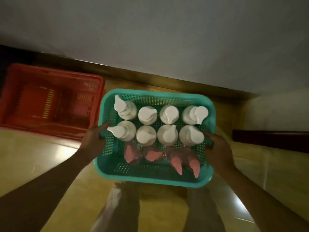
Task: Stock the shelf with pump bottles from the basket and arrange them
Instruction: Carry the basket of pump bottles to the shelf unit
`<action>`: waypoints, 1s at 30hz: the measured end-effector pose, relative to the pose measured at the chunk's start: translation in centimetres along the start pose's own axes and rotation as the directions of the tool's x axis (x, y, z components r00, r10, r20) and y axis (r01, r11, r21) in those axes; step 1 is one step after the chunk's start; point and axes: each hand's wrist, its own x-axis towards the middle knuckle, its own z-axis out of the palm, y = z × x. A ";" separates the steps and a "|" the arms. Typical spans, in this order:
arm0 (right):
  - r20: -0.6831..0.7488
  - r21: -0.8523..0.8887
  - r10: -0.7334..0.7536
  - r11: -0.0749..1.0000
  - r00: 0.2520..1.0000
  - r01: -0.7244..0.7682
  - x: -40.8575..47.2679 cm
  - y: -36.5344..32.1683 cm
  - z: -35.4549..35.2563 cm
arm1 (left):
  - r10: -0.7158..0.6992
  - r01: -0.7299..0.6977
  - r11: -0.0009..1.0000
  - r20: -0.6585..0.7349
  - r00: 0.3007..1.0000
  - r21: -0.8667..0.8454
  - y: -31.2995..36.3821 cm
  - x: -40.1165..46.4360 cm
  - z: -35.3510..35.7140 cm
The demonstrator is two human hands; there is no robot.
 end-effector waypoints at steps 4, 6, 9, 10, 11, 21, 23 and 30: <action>0.086 -0.122 -0.109 0.985 0.990 0.119 -2.3 -3.5 -6.4 | -0.132 0.119 0.983 -0.087 0.987 -0.141 1.5 -7.2 -2.8; 0.127 -0.182 -0.163 0.966 0.978 0.185 -3.0 -5.6 -9.1 | -0.221 0.198 0.962 -0.112 0.969 -0.187 2.3 -11.2 -4.2; 0.214 -0.232 -0.263 0.922 0.941 0.310 -5.0 -9.8 -12.1 | -0.341 0.280 0.889 -0.118 0.932 -0.362 2.5 -17.9 -5.4; 0.238 -0.231 -0.291 0.910 0.927 0.345 -5.7 -11.5 -12.9 | -0.350 0.275 0.869 -0.120 0.929 -0.411 2.2 -19.9 -5.8; 0.262 -0.237 -0.311 0.897 0.914 0.373 -6.5 -13.0 -13.4 | -0.361 0.275 0.853 -0.120 0.925 -0.444 1.7 -22.0 -6.2; 0.580 -0.313 -0.472 0.624 0.664 0.716 -14.7 -24.3 -5.7 | -0.663 0.426 0.668 -0.229 0.712 -0.610 -7.0 -39.2 -6.8; 0.627 -0.287 -0.485 0.583 0.610 0.760 -17.1 -25.8 -2.8 | -0.723 0.451 0.619 -0.244 0.646 -0.642 -8.6 -42.7 -6.1; 0.774 -0.204 -0.481 0.425 0.411 0.882 -26.3 -28.6 7.4 | -0.890 0.446 0.380 -0.188 0.416 -0.810 -13.5 -53.2 -1.9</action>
